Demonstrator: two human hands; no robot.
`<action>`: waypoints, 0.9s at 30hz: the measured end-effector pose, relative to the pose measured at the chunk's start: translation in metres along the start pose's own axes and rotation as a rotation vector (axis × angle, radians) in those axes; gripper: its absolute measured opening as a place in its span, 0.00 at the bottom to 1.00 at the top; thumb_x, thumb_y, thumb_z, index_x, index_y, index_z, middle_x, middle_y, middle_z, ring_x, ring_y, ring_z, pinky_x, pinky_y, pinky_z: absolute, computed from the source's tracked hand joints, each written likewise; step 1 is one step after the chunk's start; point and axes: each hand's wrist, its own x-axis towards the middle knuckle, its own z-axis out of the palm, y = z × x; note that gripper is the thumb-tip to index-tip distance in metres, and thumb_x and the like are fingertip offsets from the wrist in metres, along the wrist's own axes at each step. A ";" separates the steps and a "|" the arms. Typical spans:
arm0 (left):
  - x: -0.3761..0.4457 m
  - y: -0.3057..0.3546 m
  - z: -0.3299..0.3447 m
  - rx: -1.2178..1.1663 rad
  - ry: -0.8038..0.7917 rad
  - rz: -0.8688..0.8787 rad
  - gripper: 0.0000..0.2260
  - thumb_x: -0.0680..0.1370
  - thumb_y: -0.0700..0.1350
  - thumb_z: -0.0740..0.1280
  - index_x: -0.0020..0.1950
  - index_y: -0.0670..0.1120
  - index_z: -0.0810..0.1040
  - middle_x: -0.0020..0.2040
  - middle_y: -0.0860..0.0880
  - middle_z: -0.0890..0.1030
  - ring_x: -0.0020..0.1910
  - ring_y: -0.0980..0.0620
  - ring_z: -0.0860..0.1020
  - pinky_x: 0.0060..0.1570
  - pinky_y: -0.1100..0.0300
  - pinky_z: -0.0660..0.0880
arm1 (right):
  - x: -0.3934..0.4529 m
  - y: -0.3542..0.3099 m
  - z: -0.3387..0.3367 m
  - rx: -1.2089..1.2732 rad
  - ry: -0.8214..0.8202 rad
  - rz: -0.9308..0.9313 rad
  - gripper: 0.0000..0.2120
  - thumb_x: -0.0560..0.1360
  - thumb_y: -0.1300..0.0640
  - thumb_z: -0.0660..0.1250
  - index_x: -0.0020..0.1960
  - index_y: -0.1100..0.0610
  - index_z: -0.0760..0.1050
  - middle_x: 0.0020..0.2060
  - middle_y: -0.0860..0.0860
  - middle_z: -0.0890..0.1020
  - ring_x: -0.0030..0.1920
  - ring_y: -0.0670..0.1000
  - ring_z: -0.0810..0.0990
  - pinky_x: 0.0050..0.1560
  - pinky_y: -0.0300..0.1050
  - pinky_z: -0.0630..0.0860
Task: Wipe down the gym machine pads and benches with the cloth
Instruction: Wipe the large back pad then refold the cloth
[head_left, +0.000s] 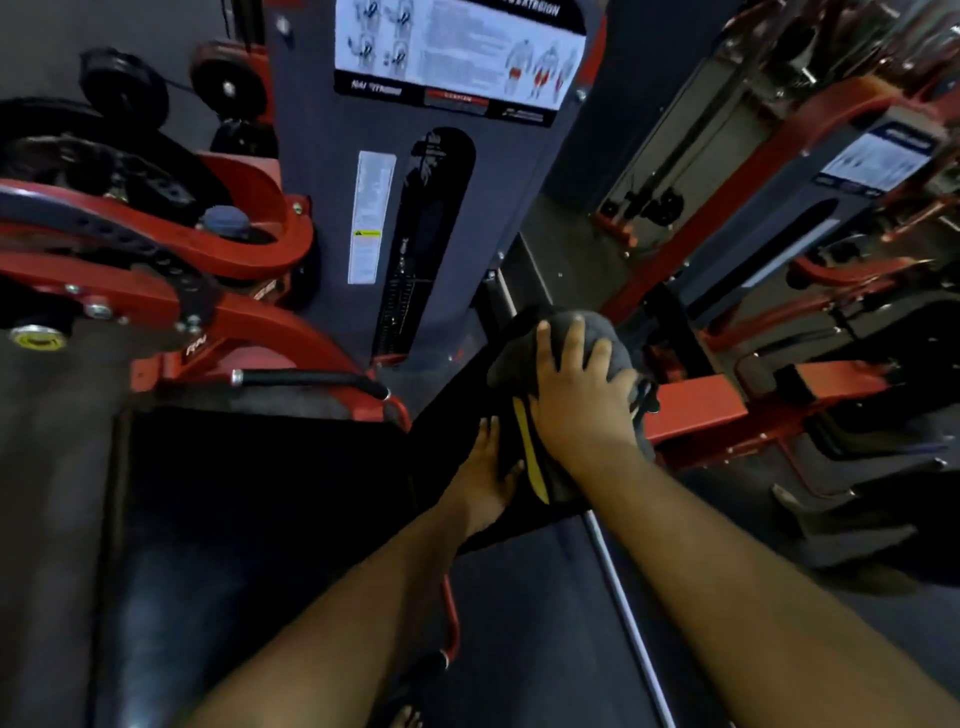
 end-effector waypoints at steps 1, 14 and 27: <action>0.000 0.000 -0.001 0.032 -0.018 0.004 0.45 0.76 0.70 0.55 0.84 0.48 0.42 0.85 0.47 0.43 0.83 0.45 0.48 0.80 0.50 0.53 | 0.012 -0.001 -0.006 -0.044 -0.012 -0.023 0.35 0.84 0.43 0.54 0.84 0.54 0.42 0.82 0.63 0.47 0.78 0.71 0.55 0.66 0.77 0.64; 0.011 -0.032 -0.007 0.024 -0.164 0.054 0.46 0.80 0.63 0.66 0.83 0.53 0.37 0.82 0.55 0.31 0.83 0.48 0.42 0.80 0.38 0.51 | 0.024 -0.006 -0.018 -0.325 -0.199 -0.306 0.40 0.76 0.29 0.56 0.83 0.40 0.45 0.83 0.49 0.37 0.79 0.66 0.30 0.60 0.91 0.41; 0.008 -0.084 0.006 0.064 -0.119 0.063 0.52 0.76 0.63 0.71 0.82 0.58 0.33 0.82 0.55 0.32 0.83 0.51 0.42 0.79 0.39 0.46 | -0.030 -0.004 -0.012 -0.572 -0.246 -0.545 0.42 0.76 0.27 0.47 0.84 0.46 0.45 0.83 0.53 0.42 0.82 0.61 0.35 0.62 0.88 0.35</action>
